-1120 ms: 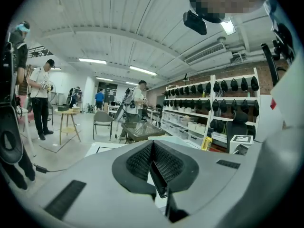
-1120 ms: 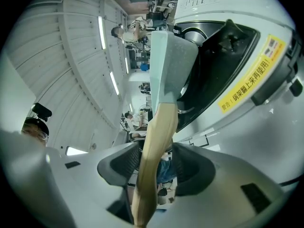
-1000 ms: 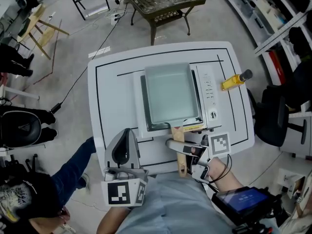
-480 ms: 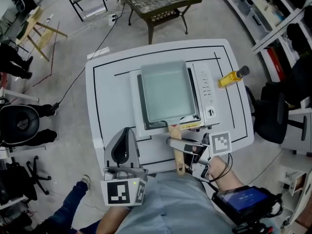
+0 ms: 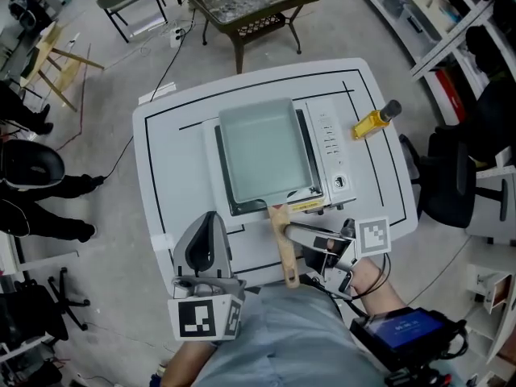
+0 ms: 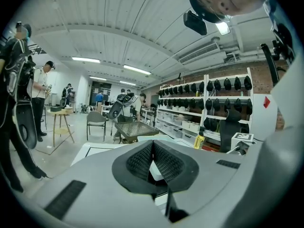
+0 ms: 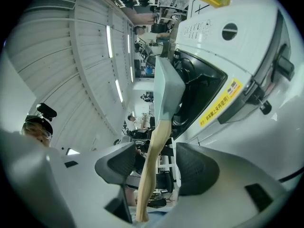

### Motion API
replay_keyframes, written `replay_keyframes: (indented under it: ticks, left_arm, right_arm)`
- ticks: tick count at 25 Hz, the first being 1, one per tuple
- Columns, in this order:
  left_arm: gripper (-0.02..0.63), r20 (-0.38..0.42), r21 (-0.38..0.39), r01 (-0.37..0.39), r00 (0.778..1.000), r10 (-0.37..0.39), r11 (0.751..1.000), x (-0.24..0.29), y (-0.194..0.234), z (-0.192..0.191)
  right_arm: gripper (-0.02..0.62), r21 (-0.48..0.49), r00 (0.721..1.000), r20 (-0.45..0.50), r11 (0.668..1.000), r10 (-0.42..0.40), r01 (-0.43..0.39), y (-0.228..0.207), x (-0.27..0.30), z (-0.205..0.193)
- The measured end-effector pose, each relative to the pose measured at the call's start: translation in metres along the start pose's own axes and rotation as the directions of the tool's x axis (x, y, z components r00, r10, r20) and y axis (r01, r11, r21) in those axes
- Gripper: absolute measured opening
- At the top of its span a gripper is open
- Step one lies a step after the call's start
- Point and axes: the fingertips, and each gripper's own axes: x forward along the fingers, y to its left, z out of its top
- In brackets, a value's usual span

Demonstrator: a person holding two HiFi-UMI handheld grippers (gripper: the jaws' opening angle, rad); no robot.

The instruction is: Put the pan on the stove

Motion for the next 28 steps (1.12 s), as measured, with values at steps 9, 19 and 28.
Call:
replay_keyframes:
  ticks: [9, 19, 28]
  left_arm:
    - [0.018, 0.008, 0.017, 0.029, 1.0, -0.029, 0.999, 0.001, -0.014, 0.007]
    - [0.018, 0.067, 0.064, 0.172, 0.982, -0.176, 0.983, -0.067, -0.02, 0.019]
    - [0.018, 0.168, 0.115, 0.231, 0.954, -0.248, 0.966, -0.162, 0.004, 0.053]
  right_arm:
    - [0.237, -0.064, 0.989, 0.139, 0.996, -0.052, 0.061, -0.001, -0.058, 0.015]
    - [0.236, -0.306, 0.863, 0.488, 0.9, -0.133, 0.312, 0.051, -0.107, -0.02]
    - [0.233, -0.546, 0.697, 0.714, 0.575, -0.06, 0.609, 0.144, -0.063, -0.125]
